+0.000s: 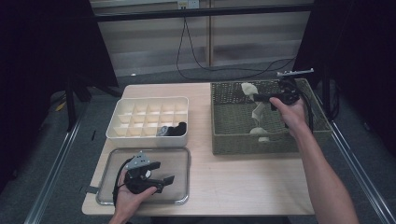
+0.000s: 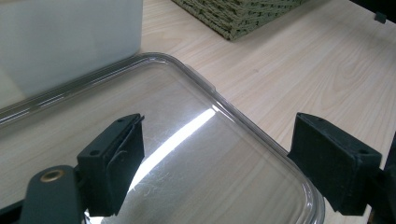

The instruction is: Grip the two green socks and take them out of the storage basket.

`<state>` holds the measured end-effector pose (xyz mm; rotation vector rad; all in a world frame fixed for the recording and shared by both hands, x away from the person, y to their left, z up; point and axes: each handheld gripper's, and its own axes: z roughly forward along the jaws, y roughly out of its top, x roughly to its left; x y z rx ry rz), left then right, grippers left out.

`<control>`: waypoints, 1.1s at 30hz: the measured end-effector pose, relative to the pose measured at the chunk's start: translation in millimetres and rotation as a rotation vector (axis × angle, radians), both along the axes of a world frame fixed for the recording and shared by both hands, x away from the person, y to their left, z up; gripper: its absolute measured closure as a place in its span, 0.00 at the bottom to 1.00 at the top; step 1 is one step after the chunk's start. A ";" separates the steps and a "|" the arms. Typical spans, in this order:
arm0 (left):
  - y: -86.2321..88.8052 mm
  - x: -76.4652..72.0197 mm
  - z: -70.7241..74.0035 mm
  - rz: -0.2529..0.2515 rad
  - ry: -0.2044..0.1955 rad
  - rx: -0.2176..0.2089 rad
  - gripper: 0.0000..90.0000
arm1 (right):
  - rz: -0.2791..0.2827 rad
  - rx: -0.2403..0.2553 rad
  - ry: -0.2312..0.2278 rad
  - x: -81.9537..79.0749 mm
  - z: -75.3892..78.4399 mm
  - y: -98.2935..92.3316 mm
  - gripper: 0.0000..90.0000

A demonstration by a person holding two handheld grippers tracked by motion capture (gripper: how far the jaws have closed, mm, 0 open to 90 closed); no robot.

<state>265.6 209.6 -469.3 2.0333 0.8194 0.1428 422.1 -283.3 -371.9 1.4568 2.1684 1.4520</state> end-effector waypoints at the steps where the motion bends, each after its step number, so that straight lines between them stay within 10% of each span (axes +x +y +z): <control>1: -0.1 -0.9 0.3 0.005 -0.008 0.003 0.21 | 0.010 0.016 -0.017 -4.2 4.0 0.4 0.96; 33: -9.5 -4.6 -2.1 -0.034 0.012 0.033 0.20 | 0.029 0.128 -0.172 -49.2 39.6 -2.6 0.96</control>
